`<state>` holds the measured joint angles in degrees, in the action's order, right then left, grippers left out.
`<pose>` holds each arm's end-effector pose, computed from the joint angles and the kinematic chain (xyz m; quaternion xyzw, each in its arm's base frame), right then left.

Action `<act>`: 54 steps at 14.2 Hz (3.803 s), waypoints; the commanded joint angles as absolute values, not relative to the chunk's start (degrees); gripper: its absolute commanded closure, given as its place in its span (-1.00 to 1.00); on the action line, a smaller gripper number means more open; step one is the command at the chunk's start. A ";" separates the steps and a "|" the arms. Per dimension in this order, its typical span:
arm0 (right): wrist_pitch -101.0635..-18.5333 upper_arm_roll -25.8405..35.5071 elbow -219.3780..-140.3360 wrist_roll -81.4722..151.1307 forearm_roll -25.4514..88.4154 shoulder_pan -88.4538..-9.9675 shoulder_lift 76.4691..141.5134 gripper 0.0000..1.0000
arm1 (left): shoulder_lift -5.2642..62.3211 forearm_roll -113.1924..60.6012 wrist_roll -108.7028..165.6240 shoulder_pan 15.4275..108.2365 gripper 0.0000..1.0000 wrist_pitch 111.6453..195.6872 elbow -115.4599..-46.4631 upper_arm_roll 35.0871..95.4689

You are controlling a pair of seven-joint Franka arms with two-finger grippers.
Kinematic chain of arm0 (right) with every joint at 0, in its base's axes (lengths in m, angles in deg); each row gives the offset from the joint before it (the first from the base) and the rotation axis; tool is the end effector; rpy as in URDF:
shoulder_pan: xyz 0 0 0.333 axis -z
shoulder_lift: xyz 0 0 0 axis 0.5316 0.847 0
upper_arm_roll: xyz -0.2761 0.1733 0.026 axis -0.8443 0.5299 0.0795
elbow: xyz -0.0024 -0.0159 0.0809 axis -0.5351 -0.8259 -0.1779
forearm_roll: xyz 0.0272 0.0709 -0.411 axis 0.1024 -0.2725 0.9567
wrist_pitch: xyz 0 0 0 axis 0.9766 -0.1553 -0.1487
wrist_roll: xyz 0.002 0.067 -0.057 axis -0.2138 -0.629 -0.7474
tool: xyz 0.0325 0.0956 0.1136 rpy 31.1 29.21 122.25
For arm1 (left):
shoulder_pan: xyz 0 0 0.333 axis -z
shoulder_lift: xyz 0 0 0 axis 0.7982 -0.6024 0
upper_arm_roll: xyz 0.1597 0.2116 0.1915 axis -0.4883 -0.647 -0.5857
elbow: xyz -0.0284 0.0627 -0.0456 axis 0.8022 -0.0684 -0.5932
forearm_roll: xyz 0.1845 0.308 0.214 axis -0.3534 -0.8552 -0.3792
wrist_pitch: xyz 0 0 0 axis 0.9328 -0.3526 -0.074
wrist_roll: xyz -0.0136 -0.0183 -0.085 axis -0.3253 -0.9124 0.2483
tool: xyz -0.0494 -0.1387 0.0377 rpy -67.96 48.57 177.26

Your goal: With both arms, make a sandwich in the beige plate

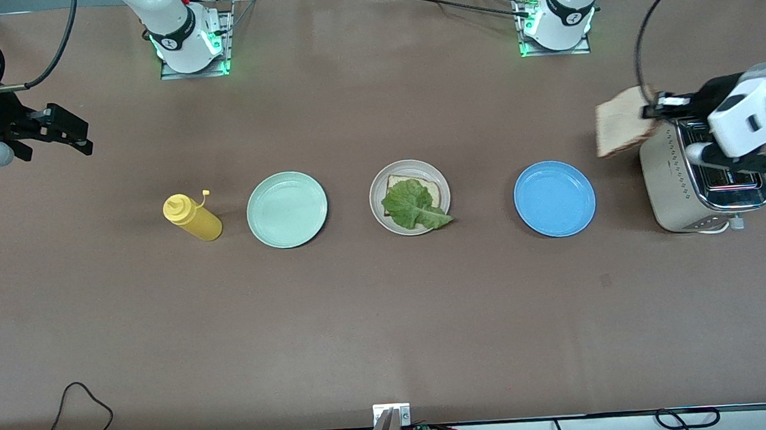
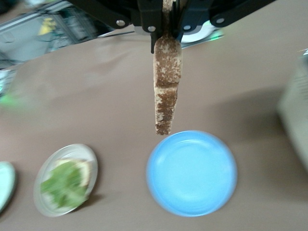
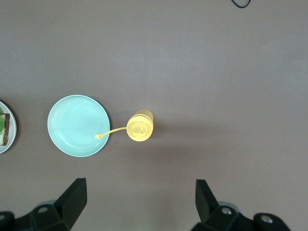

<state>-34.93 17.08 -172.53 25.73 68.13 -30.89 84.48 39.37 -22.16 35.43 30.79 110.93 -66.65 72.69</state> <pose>0.5726 0.0572 0.5885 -0.9999 -0.0132 0.0000 0.0015 0.5897 -0.0502 0.4853 0.9622 -0.0462 -0.2127 0.1634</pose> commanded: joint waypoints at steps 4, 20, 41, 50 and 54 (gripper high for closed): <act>-34.97 18.10 -172.77 26.02 67.19 -29.39 84.47 -1.00 | 35.08 -16.92 10.51 48.54 0.98 125.59 -67.20 72.97; -34.53 17.84 -172.33 25.49 67.10 -29.21 84.74 -1.00 | 26.38 13.73 29.60 55.77 0.98 164.72 -85.56 74.02; -35.14 17.84 -171.19 25.58 68.86 -29.21 86.58 -1.00 | 19.43 35.20 74.72 50.50 -0.60 166.41 -95.24 73.94; -34.97 17.84 -171.19 25.23 68.77 -29.30 86.58 -1.00 | 26.81 14.15 76.75 44.79 -1.00 163.87 -94.89 73.41; -35.06 17.84 -171.19 25.23 68.68 -29.39 86.58 -1.00 | 30.23 3.42 76.31 42.16 -1.00 157.90 -94.01 72.97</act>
